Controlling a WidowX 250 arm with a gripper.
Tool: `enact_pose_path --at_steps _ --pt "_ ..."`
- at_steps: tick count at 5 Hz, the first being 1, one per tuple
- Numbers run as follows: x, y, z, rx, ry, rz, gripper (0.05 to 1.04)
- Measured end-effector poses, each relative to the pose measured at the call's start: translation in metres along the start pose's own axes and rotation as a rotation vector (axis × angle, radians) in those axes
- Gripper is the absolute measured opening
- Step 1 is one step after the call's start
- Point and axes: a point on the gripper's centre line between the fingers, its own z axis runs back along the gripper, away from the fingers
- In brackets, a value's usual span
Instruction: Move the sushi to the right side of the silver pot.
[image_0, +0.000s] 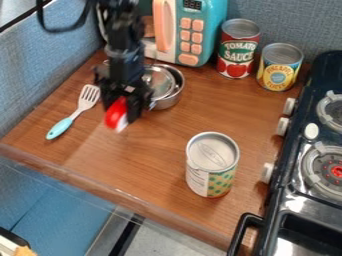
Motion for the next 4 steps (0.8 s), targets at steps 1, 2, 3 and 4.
enact_pose_path --at_steps 1,2,3,4 --pt "0.026 -0.043 0.035 -0.041 -0.01 0.038 0.593" --pt "0.068 -0.084 0.046 -0.066 -0.039 0.018 0.593" --pt "0.099 -0.107 0.02 -0.076 0.0 0.009 0.593" --pt "0.105 -0.117 0.004 -0.054 0.031 0.0 0.593"
